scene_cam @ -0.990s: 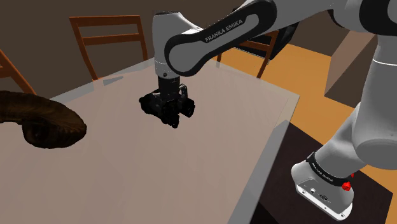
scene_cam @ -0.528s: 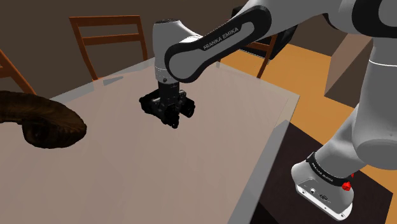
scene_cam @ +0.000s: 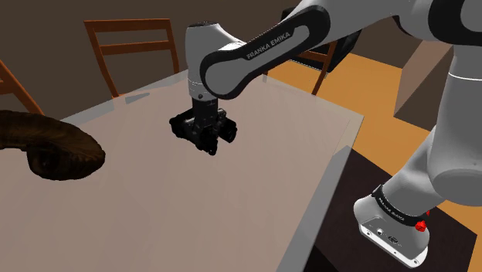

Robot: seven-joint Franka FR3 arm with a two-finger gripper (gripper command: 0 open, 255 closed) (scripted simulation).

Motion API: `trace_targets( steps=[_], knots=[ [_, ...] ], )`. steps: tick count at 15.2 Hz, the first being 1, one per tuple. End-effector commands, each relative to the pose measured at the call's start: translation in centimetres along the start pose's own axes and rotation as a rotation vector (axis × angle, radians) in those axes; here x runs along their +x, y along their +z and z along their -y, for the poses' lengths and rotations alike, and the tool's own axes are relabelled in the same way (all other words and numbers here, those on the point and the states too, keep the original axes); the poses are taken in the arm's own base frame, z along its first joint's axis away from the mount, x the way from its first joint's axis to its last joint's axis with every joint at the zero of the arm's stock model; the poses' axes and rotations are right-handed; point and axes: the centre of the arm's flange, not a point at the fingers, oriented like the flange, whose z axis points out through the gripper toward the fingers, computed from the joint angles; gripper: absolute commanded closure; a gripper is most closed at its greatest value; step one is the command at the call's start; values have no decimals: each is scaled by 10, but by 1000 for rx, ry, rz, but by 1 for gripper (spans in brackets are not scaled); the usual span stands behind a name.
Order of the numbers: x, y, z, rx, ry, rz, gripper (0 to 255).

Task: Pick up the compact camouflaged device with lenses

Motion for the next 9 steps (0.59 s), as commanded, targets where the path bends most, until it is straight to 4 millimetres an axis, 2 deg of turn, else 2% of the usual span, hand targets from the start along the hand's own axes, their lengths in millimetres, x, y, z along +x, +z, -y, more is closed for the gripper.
trace_targets(
  steps=[1,9],
  knots=[
    [-1,-8,1,0,1,0,255],
    [-5,-50,3,0,1,0,255]
  ],
)
